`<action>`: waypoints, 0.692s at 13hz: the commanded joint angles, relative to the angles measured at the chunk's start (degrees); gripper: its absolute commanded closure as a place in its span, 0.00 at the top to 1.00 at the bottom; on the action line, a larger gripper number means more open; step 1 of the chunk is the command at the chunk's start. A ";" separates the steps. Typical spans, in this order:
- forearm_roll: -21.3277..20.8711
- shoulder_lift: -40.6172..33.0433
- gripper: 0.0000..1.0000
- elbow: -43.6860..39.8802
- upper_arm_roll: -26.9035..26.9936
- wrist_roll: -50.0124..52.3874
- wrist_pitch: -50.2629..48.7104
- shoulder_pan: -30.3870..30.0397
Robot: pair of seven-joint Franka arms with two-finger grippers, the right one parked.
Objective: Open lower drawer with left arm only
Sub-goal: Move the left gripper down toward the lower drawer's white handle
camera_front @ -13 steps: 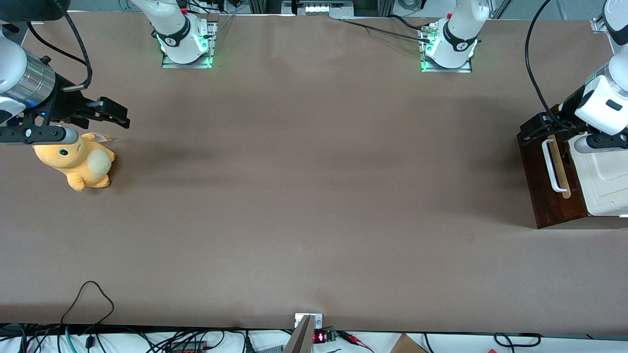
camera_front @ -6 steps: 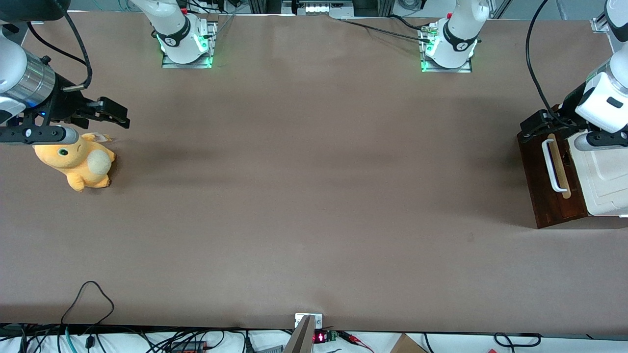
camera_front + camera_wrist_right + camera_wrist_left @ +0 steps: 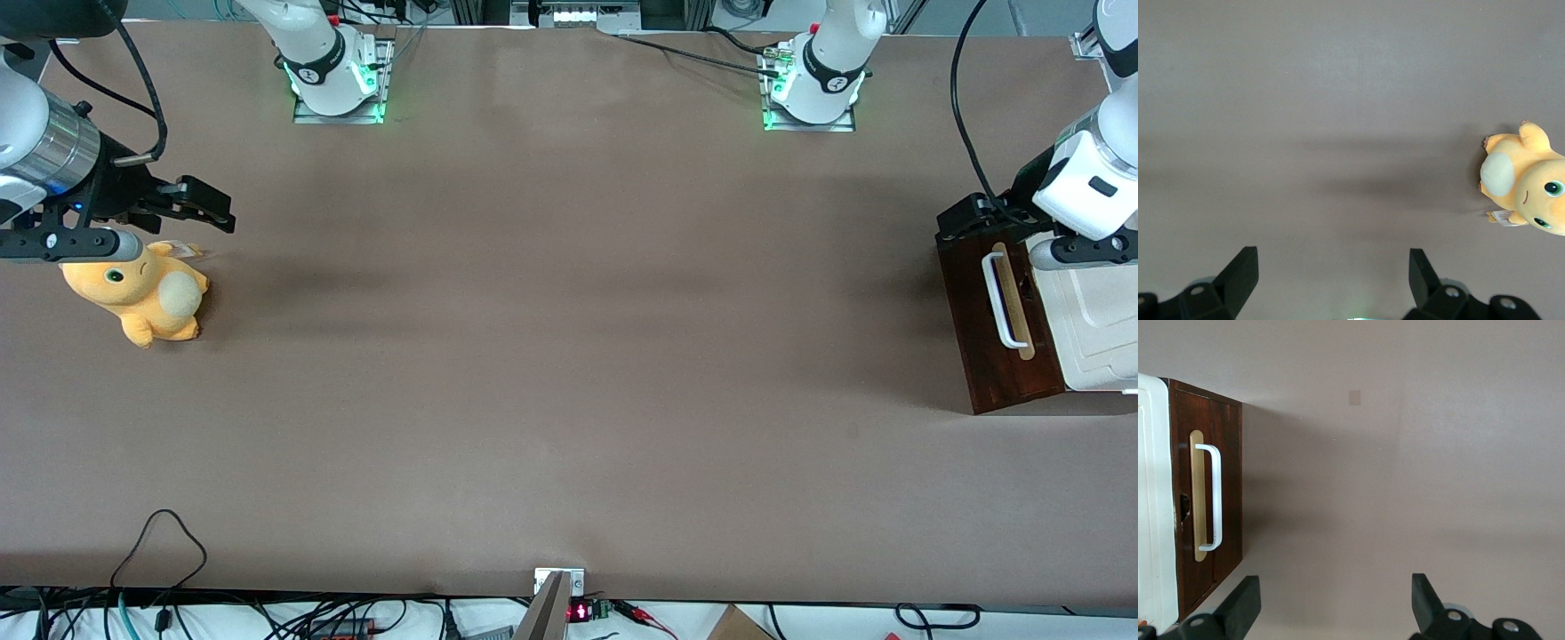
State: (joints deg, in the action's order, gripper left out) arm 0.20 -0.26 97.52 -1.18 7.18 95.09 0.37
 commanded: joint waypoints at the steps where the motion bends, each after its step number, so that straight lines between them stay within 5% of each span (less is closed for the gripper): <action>1: 0.68 0.26 1.00 -0.31 -0.14 -4.00 -0.69 -0.37; 7: 0.16 0.35 1.00 0.83 -0.14 -3.66 -0.52 -0.37; 9: -9.89 0.53 1.00 0.92 -3.37 -1.48 -0.60 -0.28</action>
State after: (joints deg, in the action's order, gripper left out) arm -2.83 0.22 98.41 -1.50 4.46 94.92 0.33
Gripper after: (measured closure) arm 0.000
